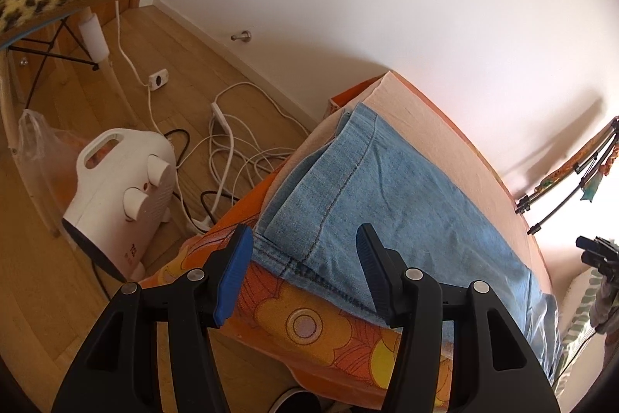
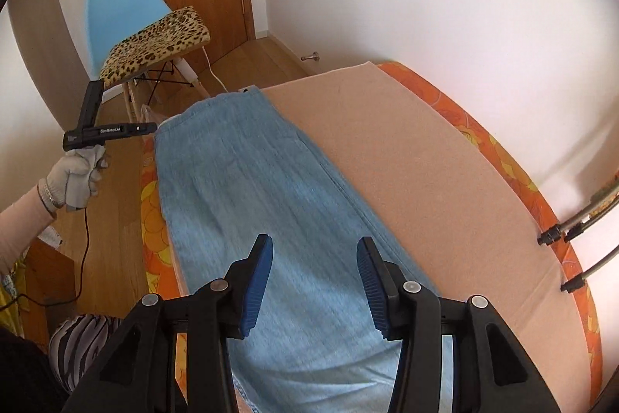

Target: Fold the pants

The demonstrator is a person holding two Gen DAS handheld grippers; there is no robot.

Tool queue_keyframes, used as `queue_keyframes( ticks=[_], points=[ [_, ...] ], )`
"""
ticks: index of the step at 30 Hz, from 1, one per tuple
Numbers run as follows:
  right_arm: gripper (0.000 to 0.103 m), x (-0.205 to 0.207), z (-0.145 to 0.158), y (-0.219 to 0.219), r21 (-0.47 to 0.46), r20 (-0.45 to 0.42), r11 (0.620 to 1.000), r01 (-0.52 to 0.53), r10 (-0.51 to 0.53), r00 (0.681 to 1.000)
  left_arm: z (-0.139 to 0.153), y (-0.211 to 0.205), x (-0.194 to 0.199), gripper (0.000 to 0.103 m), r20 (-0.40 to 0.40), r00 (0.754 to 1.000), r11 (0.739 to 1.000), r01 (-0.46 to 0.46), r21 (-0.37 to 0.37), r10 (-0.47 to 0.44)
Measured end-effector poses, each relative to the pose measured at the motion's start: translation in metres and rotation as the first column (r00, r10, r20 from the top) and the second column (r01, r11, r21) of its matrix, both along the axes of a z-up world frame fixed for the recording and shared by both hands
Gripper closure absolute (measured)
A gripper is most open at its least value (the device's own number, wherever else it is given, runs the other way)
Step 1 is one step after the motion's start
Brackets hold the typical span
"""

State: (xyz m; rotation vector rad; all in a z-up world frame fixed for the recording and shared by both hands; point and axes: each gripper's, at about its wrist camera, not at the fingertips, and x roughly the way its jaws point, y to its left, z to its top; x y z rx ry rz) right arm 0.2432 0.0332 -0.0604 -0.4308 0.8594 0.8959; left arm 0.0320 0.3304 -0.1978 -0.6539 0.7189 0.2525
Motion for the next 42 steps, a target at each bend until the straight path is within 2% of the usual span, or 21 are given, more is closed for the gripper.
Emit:
queue_keyframes(
  ticks=[4, 7, 12, 18, 22, 24, 25, 26, 27, 30, 32, 34, 36, 39, 41, 42],
  points=[
    [0.056, 0.04, -0.003, 0.067, 0.061, -0.061, 0.998, -0.033, 0.036, 0.997, -0.001, -0.009, 0.002, 0.048, 0.005, 0.999, 0.997, 0.032, 0.072, -0.032],
    [0.056, 0.067, -0.016, 0.123, 0.077, -0.09, 0.995, -0.069, 0.076, 0.993, -0.003, -0.014, 0.004, 0.048, 0.003, 0.999, 0.987, 0.049, 0.15, -0.05],
    [0.056, 0.104, -0.056, 0.213, 0.078, -0.146, 0.988, -0.132, 0.143, 0.979, -0.011, -0.006, 0.005, 0.048, 0.028, 0.998, 0.991, 0.048, 0.128, -0.052],
    [0.056, 0.134, -0.108, 0.291, 0.072, -0.225, 0.982, -0.172, 0.184, 0.957, -0.01, -0.009, 0.008, 0.048, 0.038, 0.994, 0.983, 0.094, 0.155, -0.101],
    [0.055, 0.136, -0.131, 0.318, 0.081, -0.274, 0.974, -0.211, 0.226, 0.935, -0.011, -0.01, 0.007, 0.048, 0.048, 0.992, 0.983, 0.107, 0.149, -0.115],
    [0.067, 0.126, -0.139, 0.328, 0.061, -0.265, 0.963, -0.264, 0.271, 0.925, -0.012, -0.009, 0.008, 0.048, 0.051, 0.991, 0.983, 0.112, 0.146, -0.121],
    [0.073, 0.119, -0.137, 0.331, 0.043, -0.21, 0.96, -0.278, 0.281, 0.937, -0.013, -0.008, 0.008, 0.048, 0.052, 0.991, 0.983, 0.113, 0.142, -0.121],
    [0.091, 0.115, -0.136, 0.333, 0.013, -0.179, 0.96, -0.28, 0.278, 0.944, -0.014, -0.007, 0.008, 0.048, 0.055, 0.991, 0.984, 0.113, 0.136, -0.121],
    [0.095, 0.114, -0.132, 0.329, 0.02, -0.167, 0.962, -0.272, 0.271, 0.948, -0.014, -0.006, 0.009, 0.048, 0.058, 0.991, 0.985, 0.112, 0.129, -0.121],
    [0.098, 0.11, -0.108, 0.306, 0.115, -0.143, 0.964, -0.241, 0.256, 0.956, -0.016, -0.004, 0.009, 0.048, 0.068, 0.991, 0.986, 0.109, 0.123, -0.118],
    [0.099, 0.096, -0.087, 0.288, 0.184, -0.125, 0.948, -0.259, 0.284, 0.951, -0.017, -0.004, 0.008, 0.048, 0.072, 0.99, 0.987, 0.108, 0.119, -0.117],
    [0.099, 0.075, -0.073, 0.277, 0.224, -0.137, 0.918, -0.326, 0.361, 0.922, -0.017, -0.004, 0.007, 0.048, 0.074, 0.99, 0.987, 0.109, 0.119, -0.118],
    [0.098, 0.05, -0.07, 0.273, 0.215, -0.157, 0.887, -0.408, 0.444, 0.882, -0.018, -0.004, 0.007, 0.048, 0.077, 0.99, 0.988, 0.107, 0.116, -0.116],
    [0.097, 0.013, -0.08, 0.278, 0.116, -0.161, 0.827, -0.55, 0.562, 0.811, -0.018, -0.004, 0.007, 0.048, 0.078, 0.99, 0.987, 0.107, 0.118, -0.117],
    [0.09, 0.002, -0.089, 0.282, 0.096, -0.25, 0.771, -0.63, 0.631, 0.734, -0.018, -0.005, 0.006, 0.048, 0.078, 0.99, 0.987, 0.109, 0.12, -0.119],
    [0.081, 0.001, -0.092, 0.283, 0.098, -0.3, 0.754, -0.65, 0.645, 0.703, -0.018, -0.005, 0.005, 0.048, 0.078, 0.99, 0.986, 0.111, 0.122, -0.121]
  ],
)
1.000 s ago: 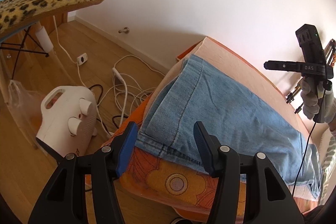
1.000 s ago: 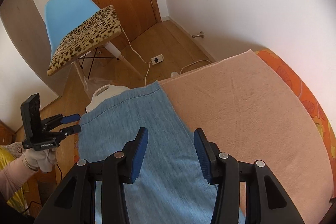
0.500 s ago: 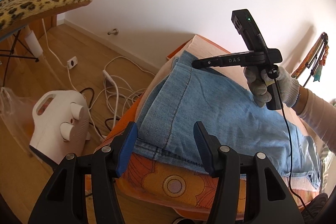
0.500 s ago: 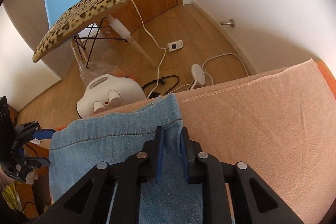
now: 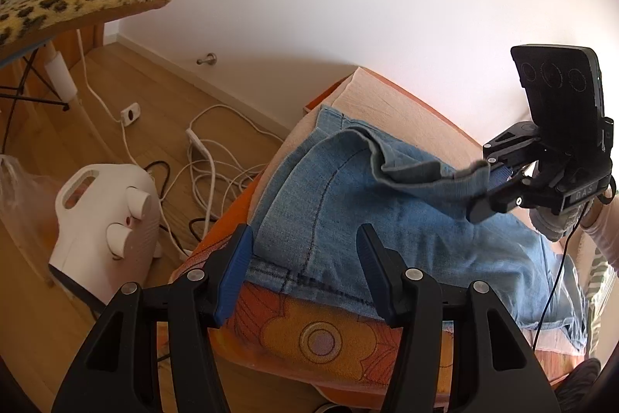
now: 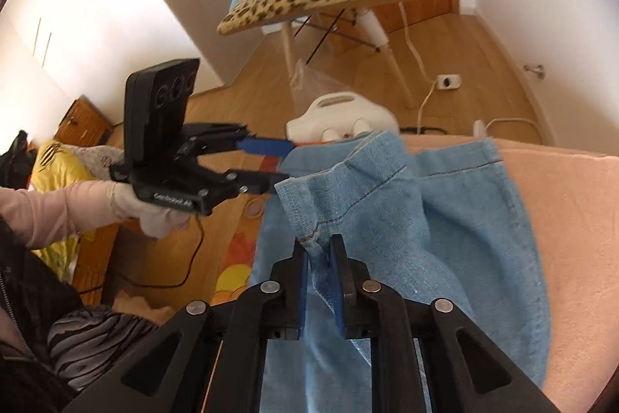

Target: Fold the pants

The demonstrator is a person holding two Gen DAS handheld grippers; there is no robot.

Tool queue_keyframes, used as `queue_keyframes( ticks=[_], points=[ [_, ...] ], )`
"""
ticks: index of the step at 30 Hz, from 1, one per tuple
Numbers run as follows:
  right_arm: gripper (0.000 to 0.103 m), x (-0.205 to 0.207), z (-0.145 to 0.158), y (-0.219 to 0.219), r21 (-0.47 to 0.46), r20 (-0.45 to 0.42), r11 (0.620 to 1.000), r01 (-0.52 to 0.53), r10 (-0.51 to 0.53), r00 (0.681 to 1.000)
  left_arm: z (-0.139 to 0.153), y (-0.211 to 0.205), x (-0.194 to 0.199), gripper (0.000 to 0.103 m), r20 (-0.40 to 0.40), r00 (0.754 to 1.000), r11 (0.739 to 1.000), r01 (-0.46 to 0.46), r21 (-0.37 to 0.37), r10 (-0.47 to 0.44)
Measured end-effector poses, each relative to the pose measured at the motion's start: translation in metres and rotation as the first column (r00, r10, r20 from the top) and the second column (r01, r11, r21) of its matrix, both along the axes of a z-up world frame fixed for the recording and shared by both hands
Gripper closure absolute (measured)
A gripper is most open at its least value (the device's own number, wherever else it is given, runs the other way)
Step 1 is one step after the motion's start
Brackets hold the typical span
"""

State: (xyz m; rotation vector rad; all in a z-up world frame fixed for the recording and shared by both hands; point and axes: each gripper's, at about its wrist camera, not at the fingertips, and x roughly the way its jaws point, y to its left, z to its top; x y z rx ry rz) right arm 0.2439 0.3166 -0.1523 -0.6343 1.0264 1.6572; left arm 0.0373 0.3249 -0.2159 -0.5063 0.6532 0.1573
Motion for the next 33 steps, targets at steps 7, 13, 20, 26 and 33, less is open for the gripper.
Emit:
queue_keyframes(
  ticks=[7, 13, 20, 26, 33],
  points=[
    [0.067, 0.066, 0.022, 0.001, 0.154, -0.036, 0.959, 0.239, -0.236, 0.971, -0.002, 0.001, -0.006, 0.048, -0.01, 1.0, 1.0, -0.006, 0.007, 0.006],
    [0.065, 0.123, -0.031, 0.056, 0.02, 0.143, 0.908, 0.419, -0.418, 0.897, -0.002, -0.001, -0.006, 0.048, -0.008, 1.0, 1.0, -0.008, 0.01, 0.008],
    [0.075, 0.1, -0.047, 0.074, 0.015, 0.242, 0.947, 0.321, -0.315, 0.918, 0.0, -0.002, -0.004, 0.048, -0.013, 1.0, 1.0, 0.003, 0.015, -0.003],
    [0.094, 0.097, -0.022, 0.06, 0.144, 0.372, 0.924, 0.354, -0.382, 0.846, 0.001, -0.005, -0.002, 0.048, -0.011, 1.0, 1.0, 0.005, 0.016, -0.005],
    [0.069, 0.109, -0.014, 0.062, 0.115, 0.419, 0.919, 0.377, -0.388, 0.821, 0.0, -0.008, 0.0, 0.048, -0.025, 1.0, 1.0, 0.006, 0.023, -0.006]
  ],
)
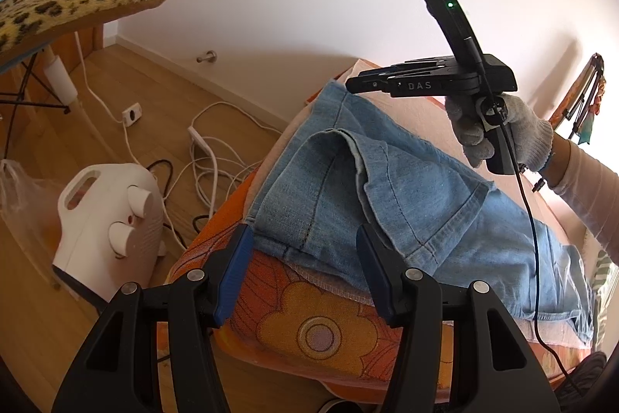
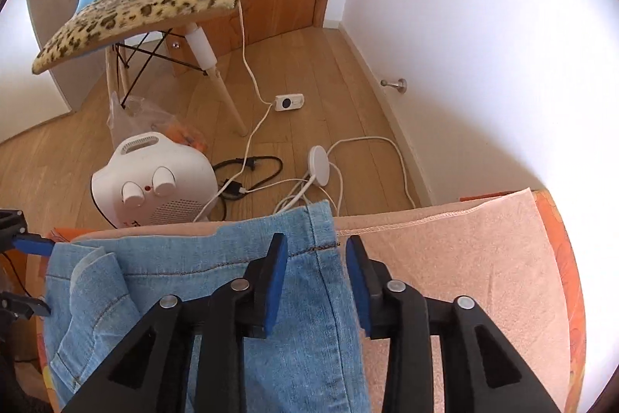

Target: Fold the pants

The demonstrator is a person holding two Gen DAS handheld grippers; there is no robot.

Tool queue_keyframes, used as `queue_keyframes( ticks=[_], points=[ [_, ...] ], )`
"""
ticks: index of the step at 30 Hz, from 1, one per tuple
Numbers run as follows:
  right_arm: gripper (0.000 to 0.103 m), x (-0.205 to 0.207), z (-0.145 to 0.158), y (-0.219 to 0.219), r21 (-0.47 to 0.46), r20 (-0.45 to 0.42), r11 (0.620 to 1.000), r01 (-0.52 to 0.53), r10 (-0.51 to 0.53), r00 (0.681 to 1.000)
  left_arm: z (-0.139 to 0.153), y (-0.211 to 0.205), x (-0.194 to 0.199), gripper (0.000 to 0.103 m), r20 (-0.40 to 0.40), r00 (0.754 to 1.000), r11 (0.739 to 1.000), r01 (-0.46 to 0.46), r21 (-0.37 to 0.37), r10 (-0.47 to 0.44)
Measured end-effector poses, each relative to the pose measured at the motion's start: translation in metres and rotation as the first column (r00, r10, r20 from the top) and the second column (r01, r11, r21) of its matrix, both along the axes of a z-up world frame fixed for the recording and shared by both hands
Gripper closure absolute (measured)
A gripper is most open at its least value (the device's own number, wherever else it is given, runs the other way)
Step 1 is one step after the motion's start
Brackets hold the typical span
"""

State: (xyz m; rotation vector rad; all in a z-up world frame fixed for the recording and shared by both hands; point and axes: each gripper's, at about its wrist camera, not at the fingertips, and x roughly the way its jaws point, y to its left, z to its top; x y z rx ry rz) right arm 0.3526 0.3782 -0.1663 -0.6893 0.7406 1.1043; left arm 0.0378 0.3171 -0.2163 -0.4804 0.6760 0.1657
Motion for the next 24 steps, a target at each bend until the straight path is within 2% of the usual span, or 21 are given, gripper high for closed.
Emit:
queue_keyframes(
  ticks=[3, 6, 10, 13, 19, 21, 22, 23, 24],
  points=[
    [0.07, -0.015, 0.019, -0.032, 0.049, -0.044, 0.997, -0.051, 0.054, 0.998, 0.002, 0.002, 0.0, 0.048, -0.003, 1.0, 1.0, -0.006, 0.012, 0.006],
    [0.07, -0.044, 0.026, -0.068, 0.039, -0.074, 0.988, -0.148, 0.15, 0.986, 0.005, 0.004, 0.0, 0.048, -0.002, 1.0, 1.0, -0.013, 0.026, 0.013],
    [0.07, -0.093, 0.018, -0.1, -0.003, -0.13, 0.957, -0.291, 0.288, 0.949, 0.005, 0.005, 0.002, 0.048, -0.007, 1.0, 0.999, -0.021, 0.03, 0.022],
    [0.069, -0.128, 0.003, -0.103, -0.034, -0.174, 0.922, -0.385, 0.374, 0.911, 0.003, 0.006, 0.001, 0.048, -0.007, 1.0, 0.999, -0.03, 0.016, 0.03],
    [0.061, -0.16, -0.029, -0.08, -0.146, -0.087, 0.876, -0.46, 0.452, 0.888, 0.005, 0.006, -0.004, 0.048, -0.007, 0.999, 0.999, -0.033, 0.005, 0.033],
    [0.057, -0.167, -0.035, -0.077, -0.169, -0.033, 0.865, -0.473, 0.475, 0.88, 0.007, 0.006, -0.005, 0.048, -0.013, 0.999, 1.0, -0.029, 0.01, 0.029],
    [0.058, -0.168, -0.034, -0.076, -0.165, -0.012, 0.862, -0.48, 0.484, 0.875, 0.008, 0.006, -0.005, 0.048, -0.014, 0.999, 0.999, -0.029, 0.013, 0.029],
    [0.064, -0.167, -0.033, -0.075, -0.173, -0.006, 0.864, -0.474, 0.48, 0.877, 0.008, 0.006, -0.005, 0.048, -0.014, 0.999, 0.999, -0.028, 0.015, 0.029],
    [0.079, -0.164, -0.032, -0.074, -0.171, -0.005, 0.87, -0.462, 0.468, 0.884, 0.008, 0.007, -0.004, 0.048, -0.014, 1.0, 0.999, -0.028, 0.016, 0.028]
  ],
)
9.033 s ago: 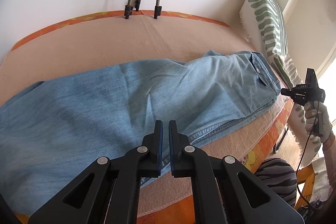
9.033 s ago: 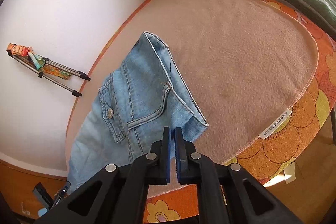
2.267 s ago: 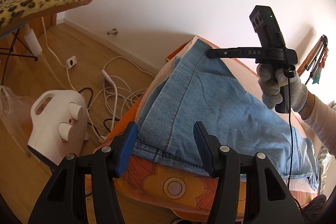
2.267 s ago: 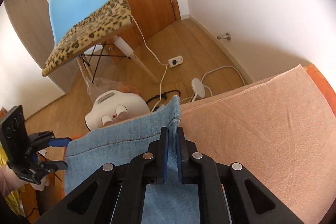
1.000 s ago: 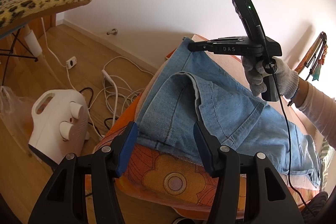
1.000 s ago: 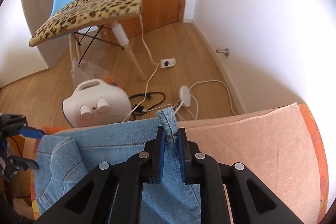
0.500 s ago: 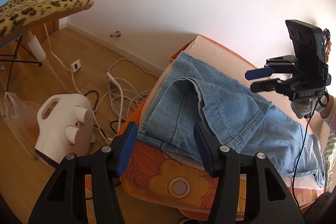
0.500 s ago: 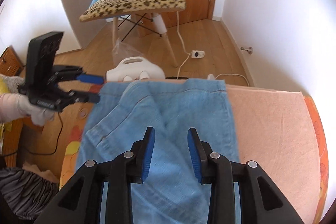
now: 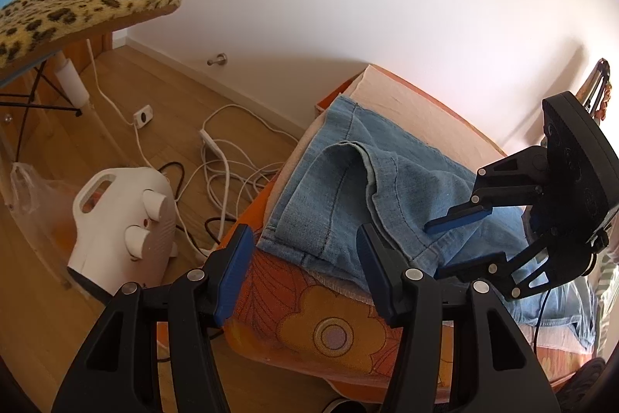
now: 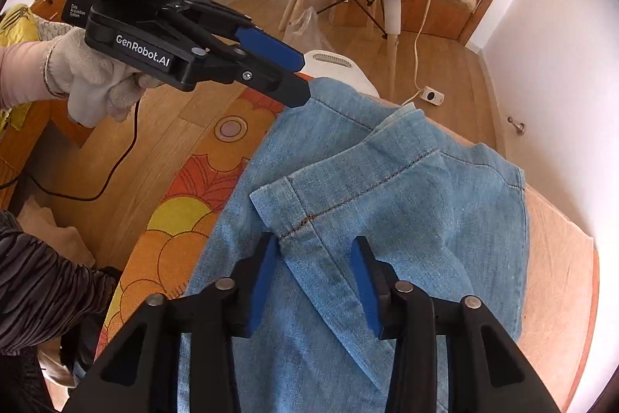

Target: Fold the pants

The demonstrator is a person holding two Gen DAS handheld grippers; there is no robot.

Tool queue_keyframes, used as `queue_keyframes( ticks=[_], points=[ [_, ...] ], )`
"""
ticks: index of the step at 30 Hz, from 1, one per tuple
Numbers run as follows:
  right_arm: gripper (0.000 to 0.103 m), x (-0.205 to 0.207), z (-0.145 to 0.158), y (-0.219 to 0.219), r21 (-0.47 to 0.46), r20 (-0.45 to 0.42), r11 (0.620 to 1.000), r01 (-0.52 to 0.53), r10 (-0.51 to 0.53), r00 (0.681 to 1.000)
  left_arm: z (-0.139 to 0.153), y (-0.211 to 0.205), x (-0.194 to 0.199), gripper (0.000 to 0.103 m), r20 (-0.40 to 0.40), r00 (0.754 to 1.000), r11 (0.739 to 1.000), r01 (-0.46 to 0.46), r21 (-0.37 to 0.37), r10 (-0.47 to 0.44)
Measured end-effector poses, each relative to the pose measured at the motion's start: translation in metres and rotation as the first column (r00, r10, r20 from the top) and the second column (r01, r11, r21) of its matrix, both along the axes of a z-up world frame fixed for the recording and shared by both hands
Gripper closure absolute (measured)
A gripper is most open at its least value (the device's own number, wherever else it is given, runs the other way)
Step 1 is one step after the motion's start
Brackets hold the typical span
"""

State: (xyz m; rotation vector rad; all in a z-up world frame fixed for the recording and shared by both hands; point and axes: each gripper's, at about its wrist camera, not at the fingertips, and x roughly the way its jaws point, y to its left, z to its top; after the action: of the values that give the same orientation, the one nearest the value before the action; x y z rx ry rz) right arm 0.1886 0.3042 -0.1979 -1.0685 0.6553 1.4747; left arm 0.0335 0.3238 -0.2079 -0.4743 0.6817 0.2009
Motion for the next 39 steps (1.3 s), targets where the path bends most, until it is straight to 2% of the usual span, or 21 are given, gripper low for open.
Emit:
queue_keyframes(
  ticks=[1, 3, 7, 11, 14, 18, 20, 21, 23, 25, 28, 32, 36, 39],
  points=[
    [0.087, 0.003, 0.001, 0.003, 0.001, 0.011, 1.0, 0.019, -0.019, 1.0, 0.0, 0.0, 0.001, 0.048, 0.001, 1.0, 1.0, 0.0, -0.001, 0.0],
    [0.094, 0.012, 0.008, 0.006, 0.015, 0.042, 0.999, 0.047, -0.047, 0.998, 0.0, 0.0, 0.001, 0.048, 0.006, 1.0, 1.0, 0.003, -0.005, -0.003],
    [0.095, 0.055, 0.04, 0.012, 0.103, -0.017, 0.985, 0.14, -0.138, 0.99, 0.0, -0.002, 0.003, 0.048, 0.011, 1.0, 1.0, 0.015, -0.013, -0.015],
    [0.098, 0.112, 0.063, 0.028, 0.19, -0.032, 0.944, 0.27, -0.269, 0.963, 0.0, -0.003, 0.006, 0.048, 0.016, 1.0, 1.0, 0.021, -0.014, -0.021],
    [0.098, 0.139, 0.051, 0.052, 0.151, -0.027, 0.94, 0.305, -0.304, 0.952, -0.002, -0.004, 0.008, 0.048, 0.008, 1.0, 1.0, 0.025, -0.017, -0.025],
    [0.098, 0.152, 0.023, 0.067, 0.094, -0.003, 0.946, 0.31, -0.311, 0.95, -0.004, -0.005, 0.01, 0.048, -0.005, 1.0, 1.0, 0.025, -0.006, -0.025],
    [0.093, 0.157, 0.011, 0.072, 0.076, 0.011, 0.942, 0.327, -0.329, 0.944, -0.005, -0.006, 0.01, 0.048, -0.008, 1.0, 1.0, 0.023, -0.001, -0.023],
    [0.072, 0.159, 0.008, 0.072, 0.078, 0.038, 0.934, 0.348, -0.352, 0.935, -0.005, -0.005, 0.009, 0.048, -0.008, 1.0, 1.0, 0.022, -0.006, -0.022],
    [0.055, 0.159, 0.013, 0.072, 0.107, 0.068, 0.91, 0.402, -0.41, 0.91, -0.005, -0.005, 0.006, 0.048, -0.007, 1.0, 1.0, 0.022, -0.015, -0.023],
    [0.057, 0.155, 0.026, 0.064, 0.154, 0.059, 0.891, 0.427, -0.44, 0.896, -0.006, -0.006, 0.0, 0.048, -0.006, 1.0, 0.999, 0.022, -0.026, -0.023],
    [0.056, 0.131, 0.046, 0.057, 0.172, -0.028, 0.892, 0.419, -0.42, 0.907, -0.008, -0.007, -0.008, 0.048, -0.014, 1.0, 0.999, 0.02, -0.041, -0.021],
    [0.057, 0.087, 0.047, 0.07, 0.085, -0.174, 0.939, 0.333, -0.315, 0.933, -0.011, -0.006, -0.013, 0.048, 0.0, 1.0, 0.992, 0.022, -0.121, -0.022],
    [0.057, 0.059, 0.035, 0.099, -0.015, -0.297, 0.958, 0.287, -0.279, 0.913, -0.009, -0.008, -0.016, 0.048, 0.025, 1.0, 0.989, 0.019, -0.149, -0.016],
    [0.057, 0.04, 0.023, 0.116, -0.071, -0.323, 0.964, 0.255, -0.264, 0.909, -0.011, -0.006, -0.016, 0.048, 0.034, 0.999, 0.982, 0.018, -0.19, -0.011]
  ],
)
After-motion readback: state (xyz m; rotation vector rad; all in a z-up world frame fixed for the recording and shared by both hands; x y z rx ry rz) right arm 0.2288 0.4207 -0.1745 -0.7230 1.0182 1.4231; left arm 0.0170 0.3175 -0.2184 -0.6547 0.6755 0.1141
